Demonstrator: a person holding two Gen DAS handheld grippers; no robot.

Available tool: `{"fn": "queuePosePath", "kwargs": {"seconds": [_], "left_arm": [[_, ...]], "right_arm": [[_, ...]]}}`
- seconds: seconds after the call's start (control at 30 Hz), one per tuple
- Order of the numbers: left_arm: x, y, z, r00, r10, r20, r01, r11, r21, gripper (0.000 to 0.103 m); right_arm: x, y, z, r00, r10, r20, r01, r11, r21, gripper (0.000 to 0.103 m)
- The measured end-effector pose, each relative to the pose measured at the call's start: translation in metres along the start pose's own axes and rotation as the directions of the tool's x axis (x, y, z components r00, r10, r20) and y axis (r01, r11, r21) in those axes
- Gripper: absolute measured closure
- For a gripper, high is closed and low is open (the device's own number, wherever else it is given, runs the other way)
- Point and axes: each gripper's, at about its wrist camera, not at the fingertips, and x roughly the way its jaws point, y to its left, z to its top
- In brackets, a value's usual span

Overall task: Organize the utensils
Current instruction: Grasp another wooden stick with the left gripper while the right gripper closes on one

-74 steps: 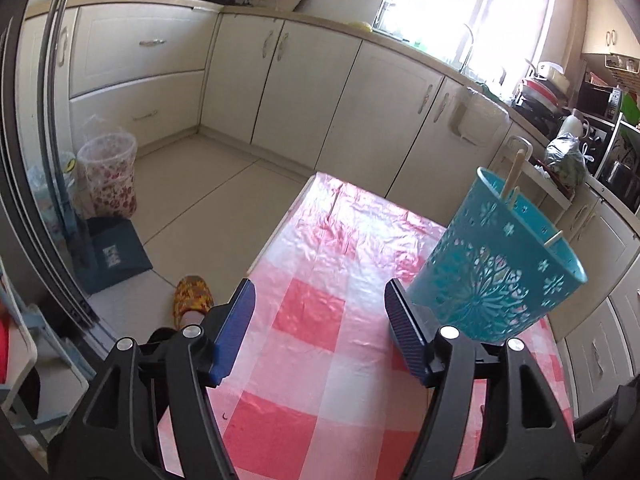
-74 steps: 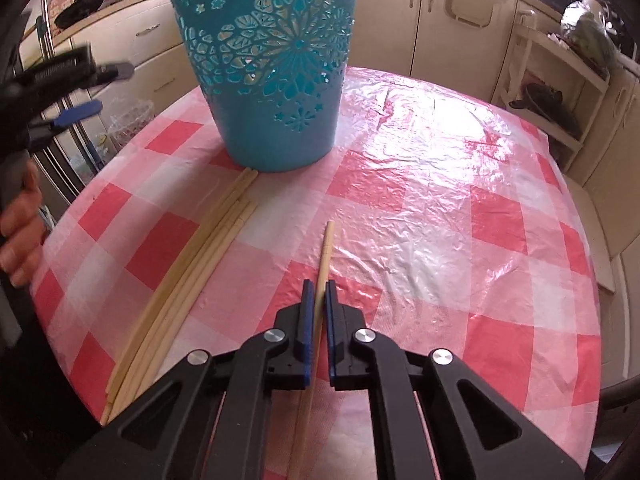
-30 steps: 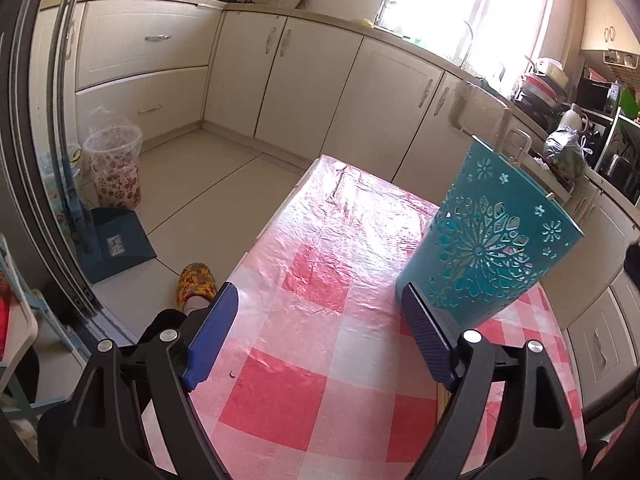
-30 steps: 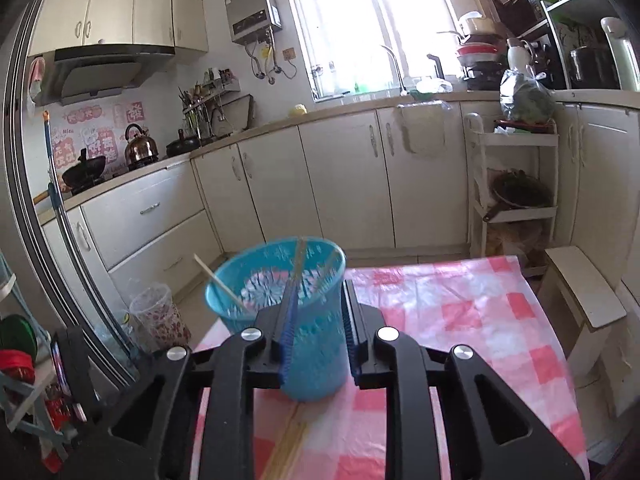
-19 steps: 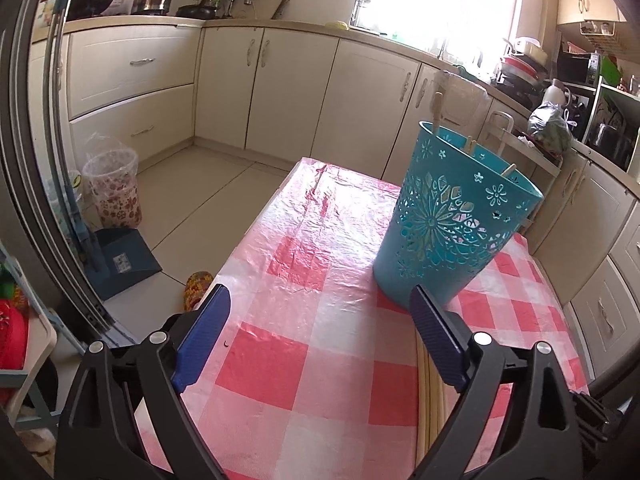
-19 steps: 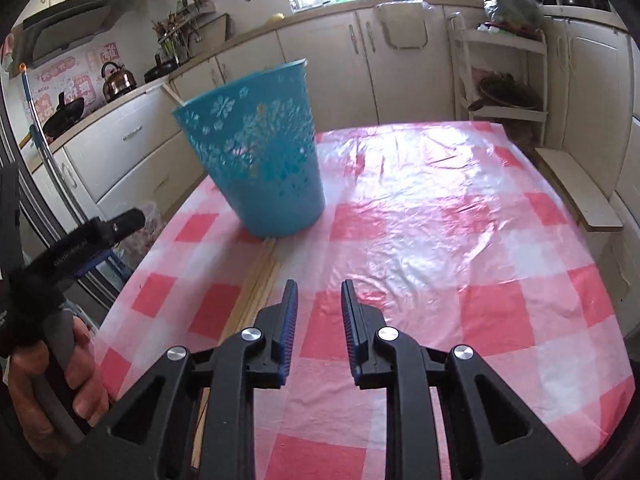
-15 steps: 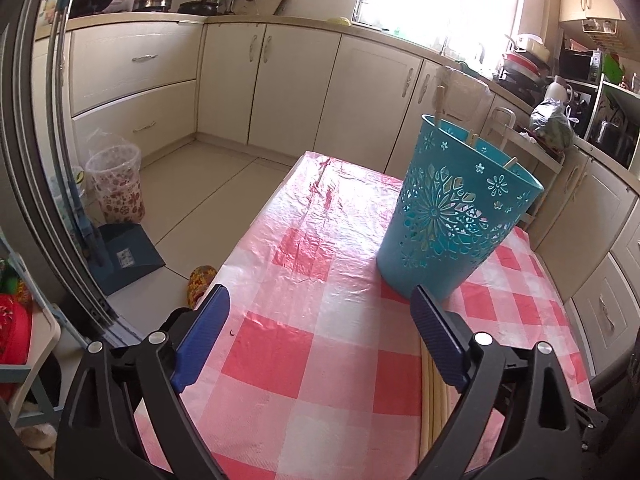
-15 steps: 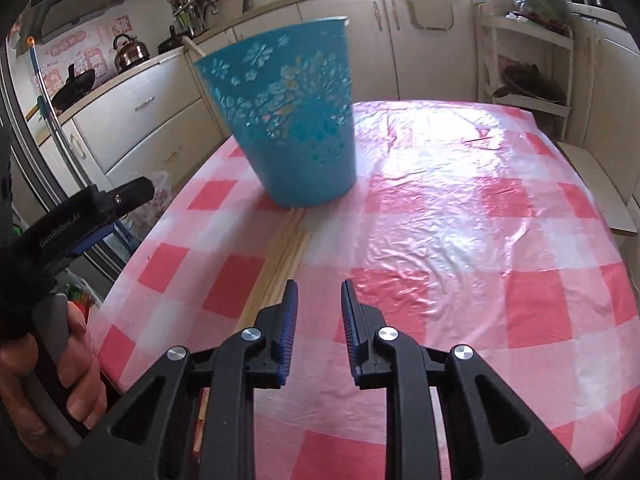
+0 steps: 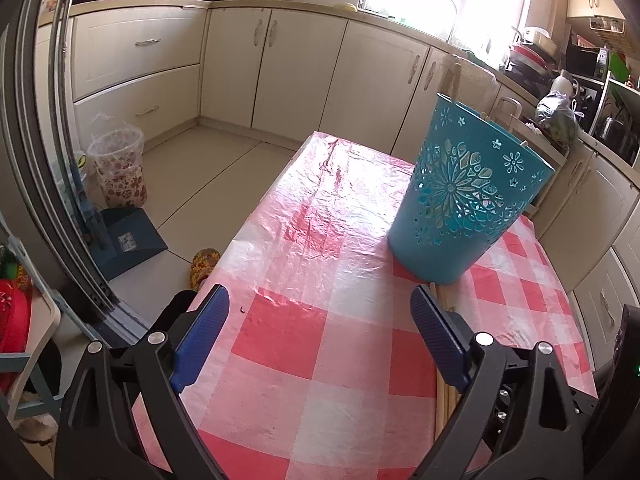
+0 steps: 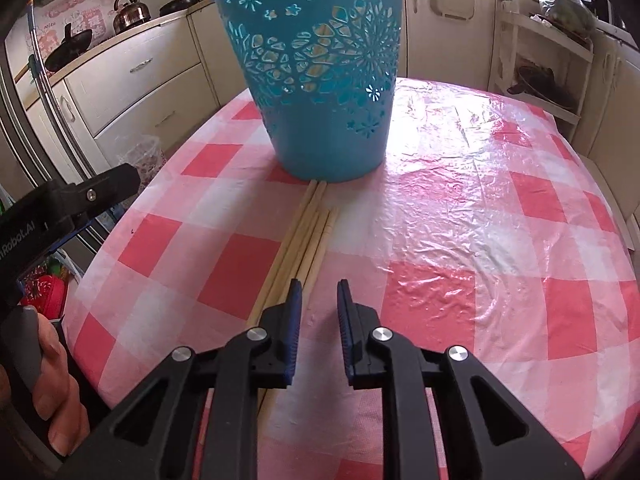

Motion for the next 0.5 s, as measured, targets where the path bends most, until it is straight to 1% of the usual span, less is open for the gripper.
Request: {"fn": "queuePosePath", "kwargs": {"seconds": [0.07,0.1,0.17,0.2,0.27,0.4,0.5], "left_arm": [[0.003,-0.005,-0.002,1.0,-0.007,-0.015,0.007,1.0,0.02,0.015],[0.004,-0.008,-0.003,1.0,-0.011,-0.024,0.011,0.999,0.03,0.015],[0.009,-0.014,-0.004,0.999,-0.015,-0.046,0.018,0.998,0.054,0.015],[0.012,-0.018,-0.005,0.998,-0.014,-0.059,0.018,0.997,0.07,0.015],[0.018,-0.027,-0.007,0.996,-0.011,-0.089,0.021,0.994,0.106,0.015],[0.038,-0.053,-0.012,0.989,0.038,-0.146,-0.006,0.978,0.211,0.015],[0.05,-0.068,-0.013,0.983,0.058,-0.173,-0.013,0.968,0.251,0.015]], "right_arm": [[0.004,-0.002,0.001,1.0,-0.014,-0.011,0.014,1.0,-0.001,0.086],[0.004,-0.002,0.002,1.0,-0.019,-0.008,0.019,1.0,-0.007,0.088],[0.004,-0.004,0.002,1.0,-0.016,-0.012,0.016,1.0,-0.022,0.091],[0.004,-0.007,0.002,1.0,-0.018,-0.013,0.017,0.999,-0.028,0.094],[0.002,-0.013,0.001,1.0,-0.027,-0.011,0.026,0.999,-0.037,0.094],[-0.005,-0.035,-0.003,0.999,-0.044,-0.001,0.044,0.999,-0.03,0.094],[-0.011,-0.054,-0.007,1.0,-0.025,0.013,0.025,1.0,-0.004,0.095]]}}
